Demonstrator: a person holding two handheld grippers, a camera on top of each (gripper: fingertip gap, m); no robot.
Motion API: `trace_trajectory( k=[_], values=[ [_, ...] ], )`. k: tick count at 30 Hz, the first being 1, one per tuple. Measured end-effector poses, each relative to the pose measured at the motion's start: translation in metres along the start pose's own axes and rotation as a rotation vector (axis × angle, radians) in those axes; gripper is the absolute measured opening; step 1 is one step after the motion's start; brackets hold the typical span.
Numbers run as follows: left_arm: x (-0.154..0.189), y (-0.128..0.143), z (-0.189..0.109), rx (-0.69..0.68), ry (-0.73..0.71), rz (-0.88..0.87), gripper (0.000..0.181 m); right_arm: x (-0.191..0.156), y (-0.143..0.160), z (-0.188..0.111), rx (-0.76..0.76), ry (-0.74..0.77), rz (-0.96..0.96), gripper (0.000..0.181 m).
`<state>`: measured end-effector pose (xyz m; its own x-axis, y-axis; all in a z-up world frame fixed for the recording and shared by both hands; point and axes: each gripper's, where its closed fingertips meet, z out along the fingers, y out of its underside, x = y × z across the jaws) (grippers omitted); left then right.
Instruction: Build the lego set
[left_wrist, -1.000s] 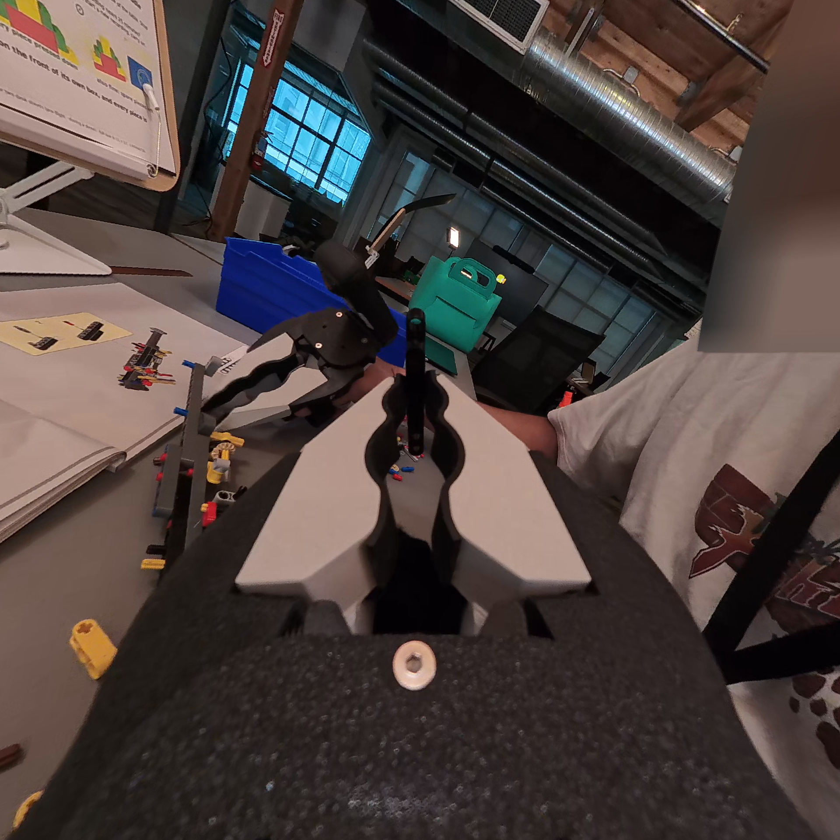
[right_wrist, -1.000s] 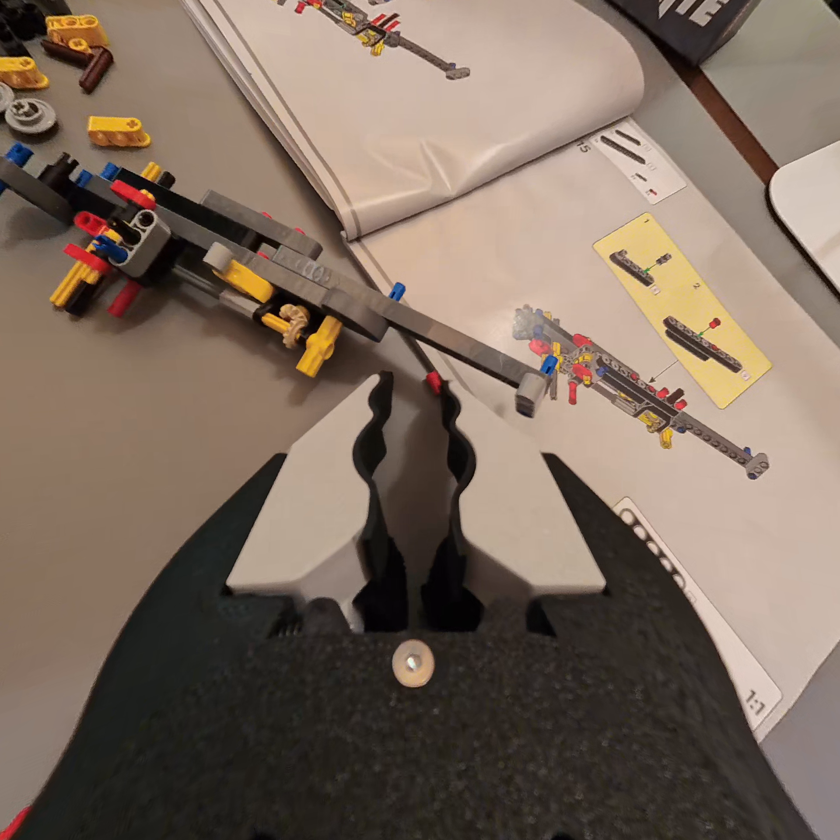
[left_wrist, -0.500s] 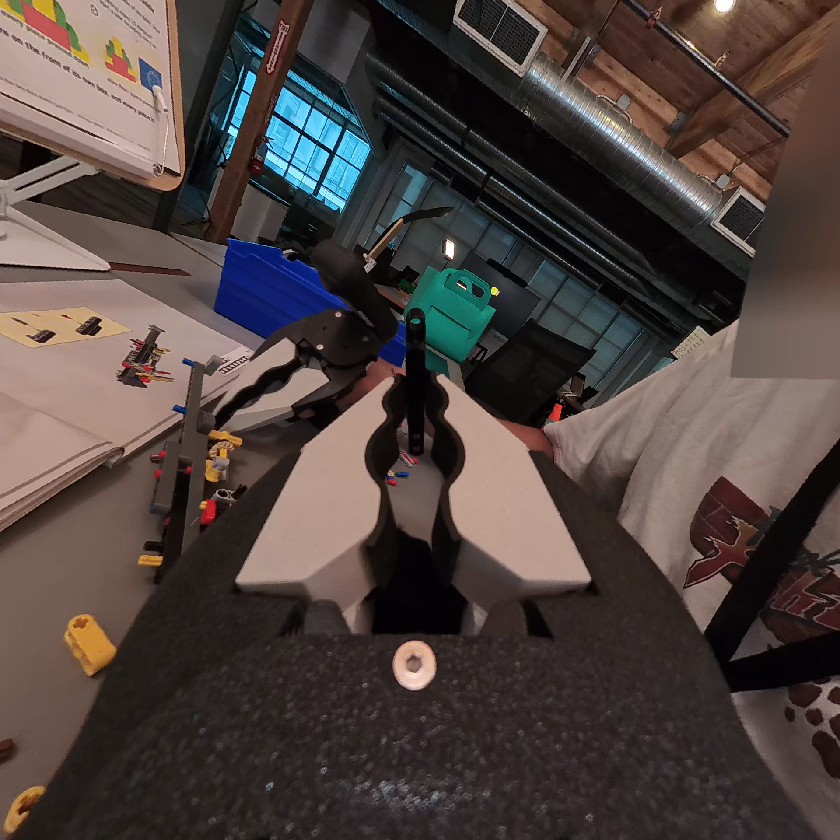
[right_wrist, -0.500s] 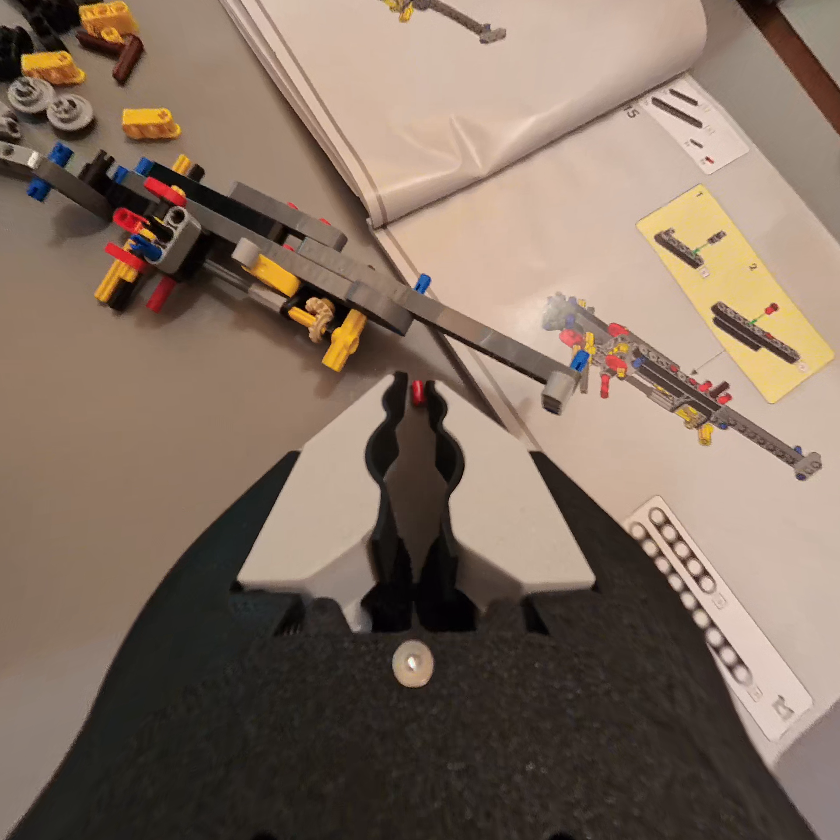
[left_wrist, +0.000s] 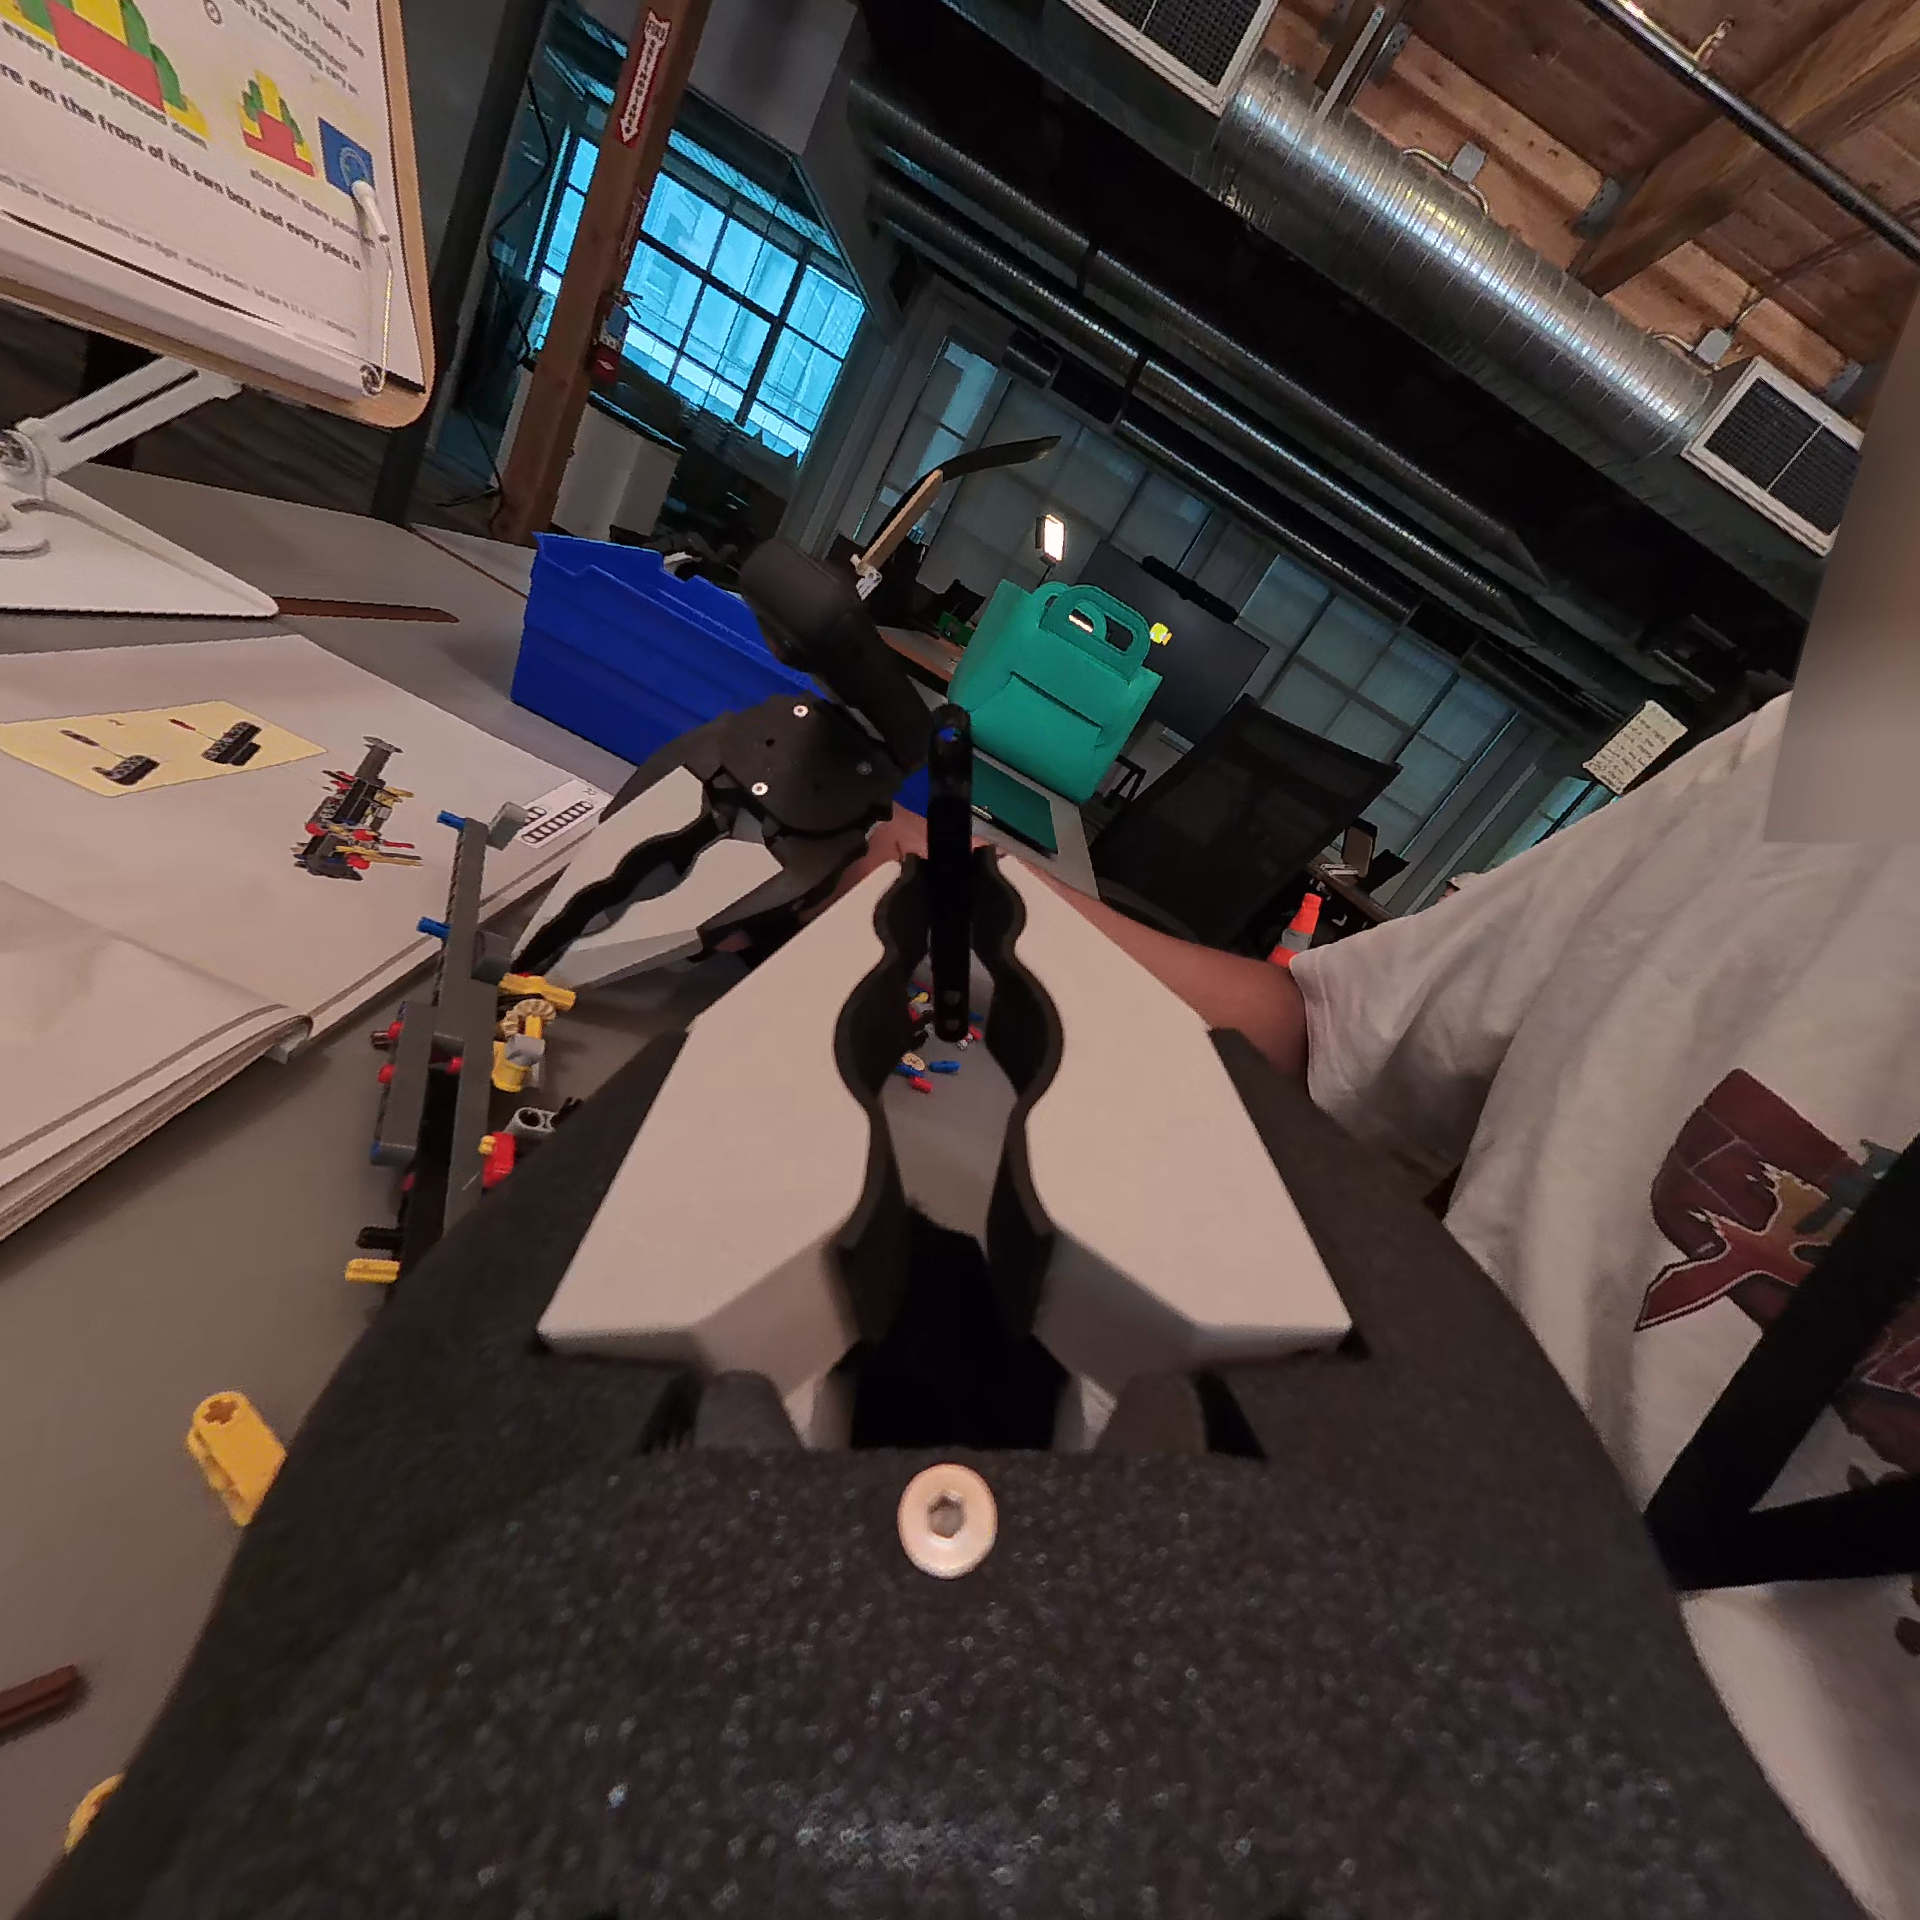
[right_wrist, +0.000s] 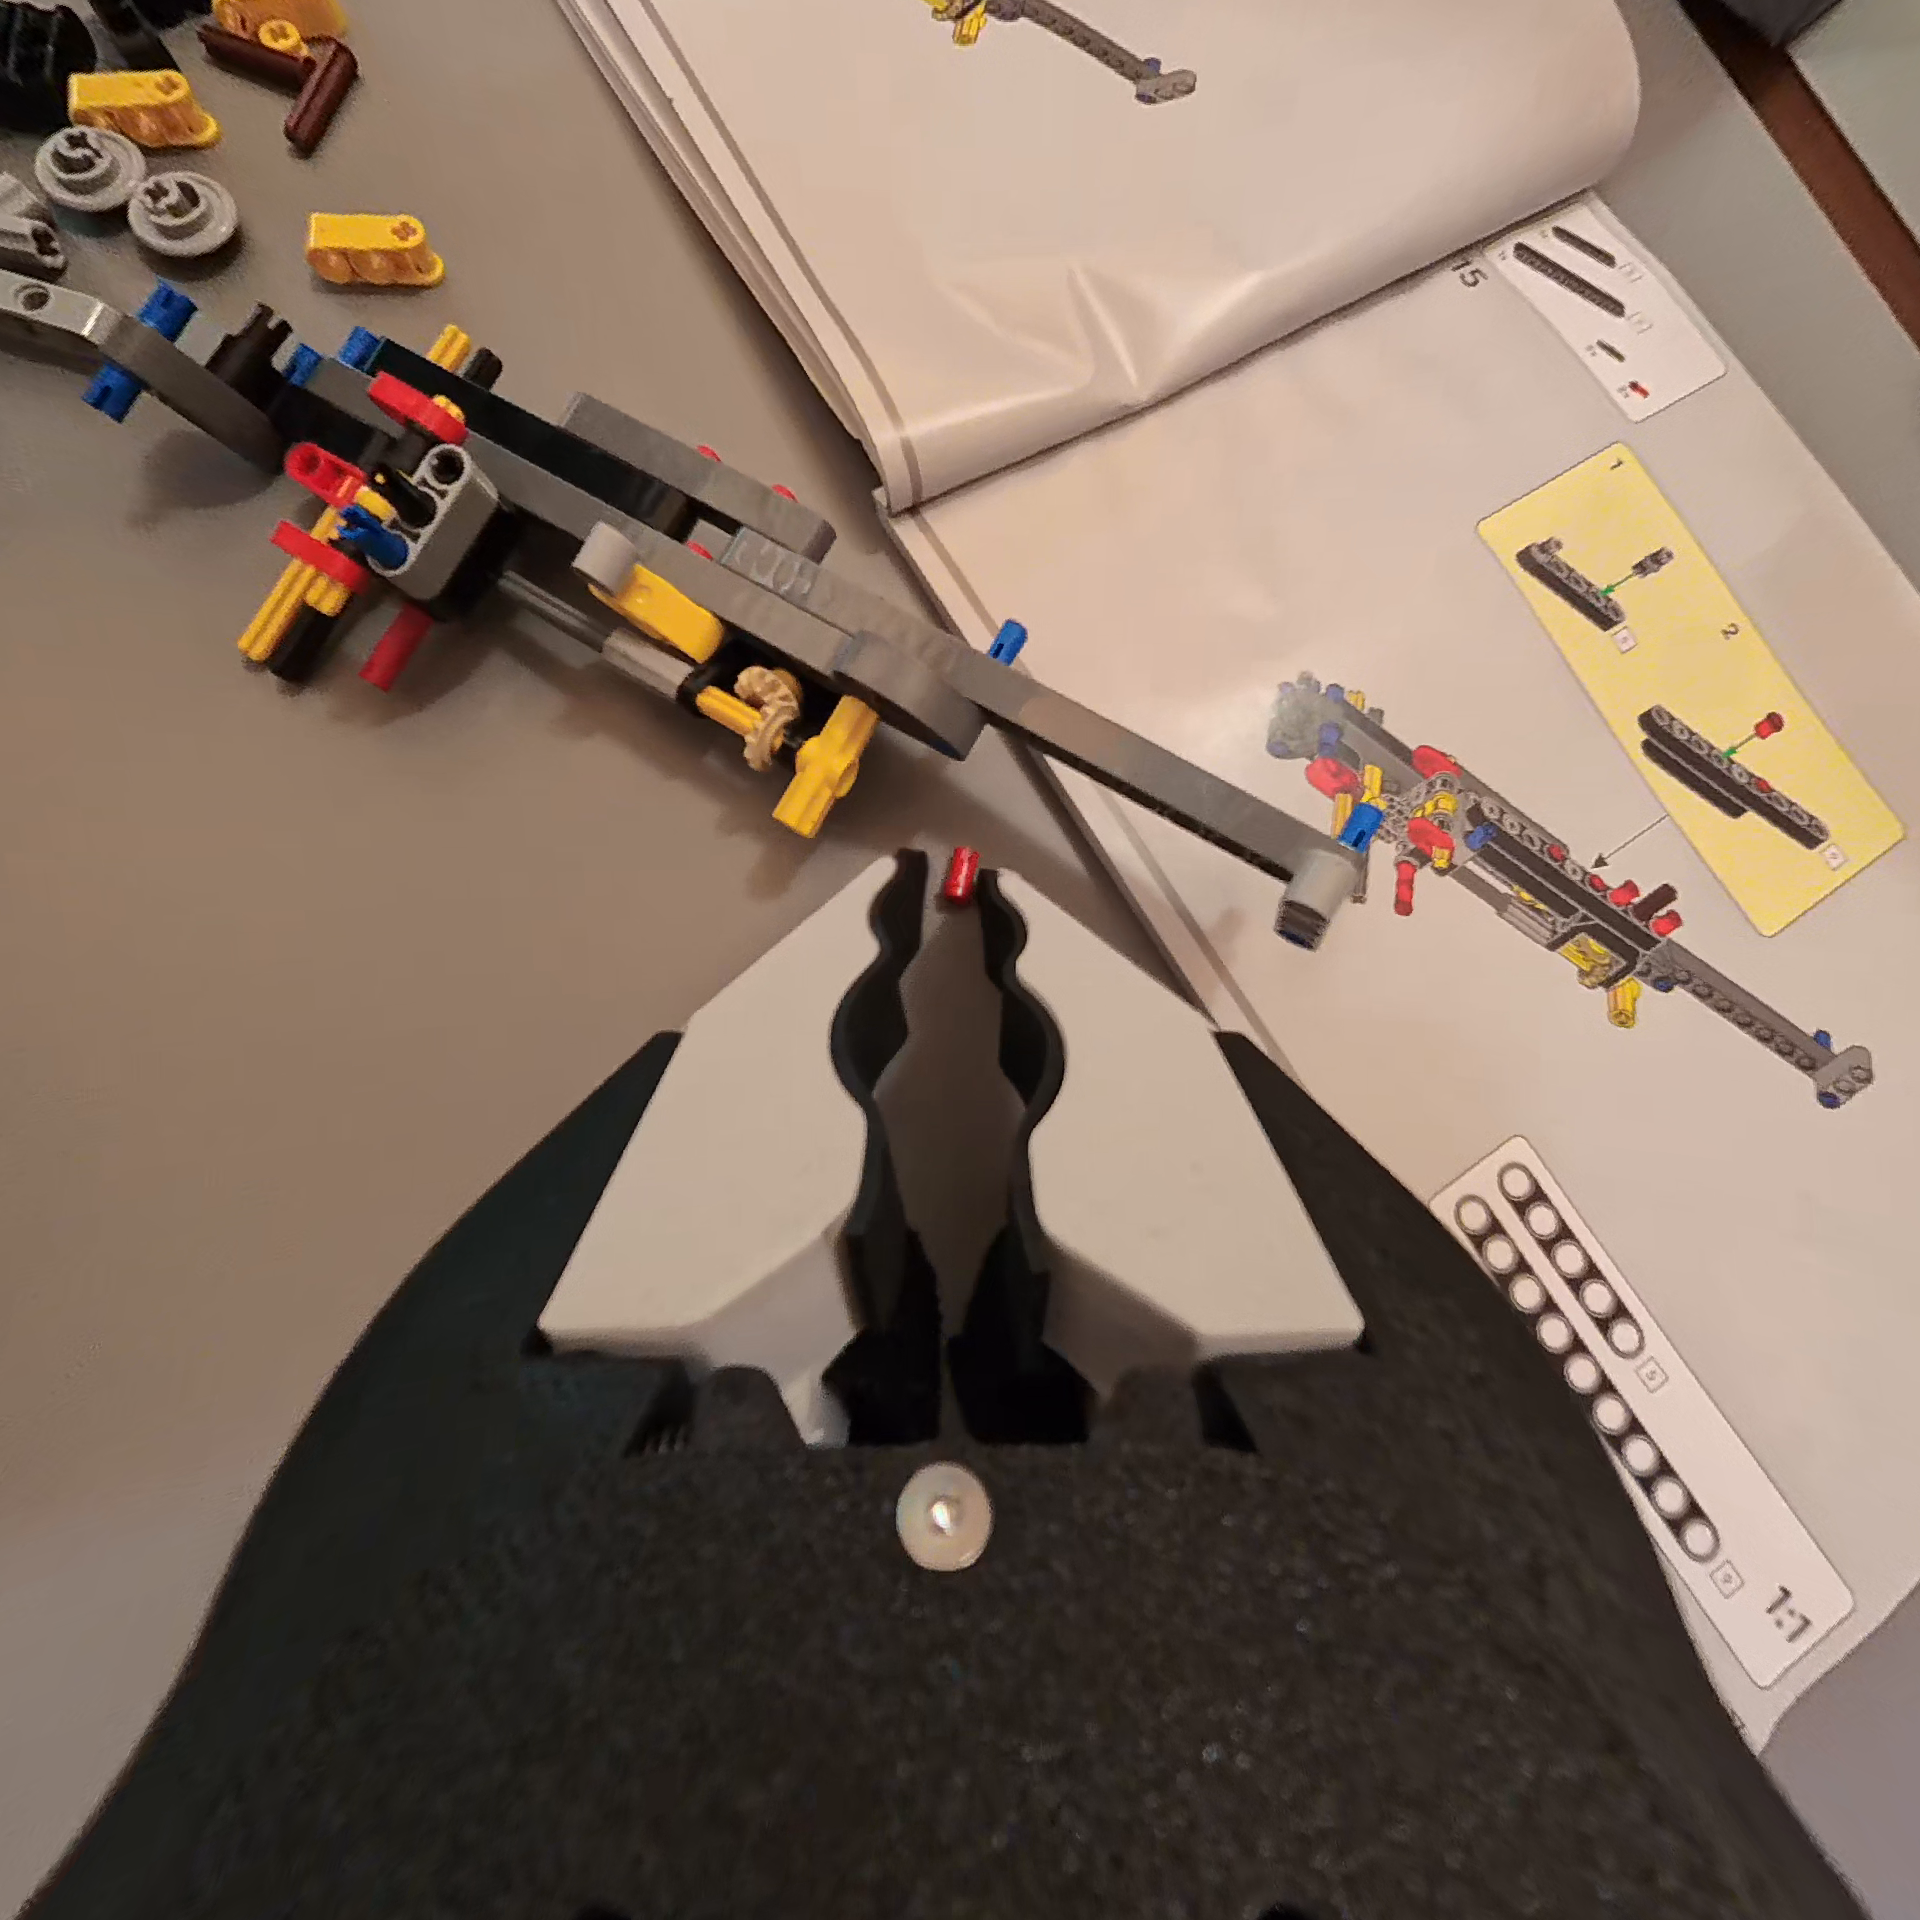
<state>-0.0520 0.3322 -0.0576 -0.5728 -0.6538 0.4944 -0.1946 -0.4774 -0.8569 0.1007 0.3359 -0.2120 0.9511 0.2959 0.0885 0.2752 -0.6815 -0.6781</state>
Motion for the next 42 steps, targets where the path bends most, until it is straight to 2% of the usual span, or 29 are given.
trace_trajectory(
  k=[14, 18, 19, 21, 23, 25, 28, 31, 33, 35, 37, 39, 42],
  values=[
    [0.001, 0.0, 0.0, 0.001, 0.001, 0.014, 0.006, 0.002, 0.001, 0.0, 0.015, 0.02, -0.02, 0.004],
    [0.005, 0.0, -0.001, -0.005, 0.062, -0.025, 0.006, -0.003, 0.0, -0.001, -0.022, 0.017, -0.068, 0.003],
    [0.001, 0.001, -0.002, -0.008, 0.06, -0.06, 0.006, -0.013, -0.011, -0.007, 0.027, -0.025, -0.066, 0.002],
    [-0.003, 0.002, -0.005, -0.013, 0.073, -0.112, 0.006, -0.044, -0.055, -0.033, 0.224, -0.131, -0.085, 0.001],
    [-0.006, 0.003, -0.006, -0.031, 0.06, -0.083, 0.006, -0.076, -0.088, -0.059, 0.349, -0.236, -0.109, 0.001],
    [-0.009, 0.012, -0.005, -0.092, 0.028, -0.034, 0.006, -0.097, -0.105, -0.072, 0.428, -0.3, -0.12, 0.001],
    [-0.021, 0.031, -0.004, -0.219, -0.061, 0.05, 0.006, -0.101, -0.085, -0.058, 0.338, -0.291, -0.146, 0.002],
    [-0.028, 0.046, -0.003, -0.307, -0.117, 0.093, 0.006, -0.122, -0.048, -0.044, 0.201, -0.388, -0.158, 0.002],
    [-0.029, 0.062, -0.001, -0.397, -0.129, 0.134, 0.006, -0.13, -0.02, -0.034, 0.089, -0.376, -0.229, 0.002],
    [-0.028, 0.081, 0.003, -0.5, -0.141, 0.206, 0.006, -0.137, -0.023, -0.036, 0.131, -0.377, -0.256, 0.002],
    [-0.028, 0.096, 0.007, -0.578, -0.162, 0.311, 0.006, -0.141, -0.041, -0.047, 0.218, -0.392, -0.244, 0.002],
    [-0.026, 0.097, 0.011, -0.581, -0.162, 0.346, 0.006, -0.14, -0.058, -0.056, 0.285, -0.374, -0.246, 0.002],
    [-0.025, 0.094, 0.011, -0.561, -0.156, 0.309, 0.006, -0.142, -0.068, -0.061, 0.326, -0.388, -0.222, 0.002]
  ],
)
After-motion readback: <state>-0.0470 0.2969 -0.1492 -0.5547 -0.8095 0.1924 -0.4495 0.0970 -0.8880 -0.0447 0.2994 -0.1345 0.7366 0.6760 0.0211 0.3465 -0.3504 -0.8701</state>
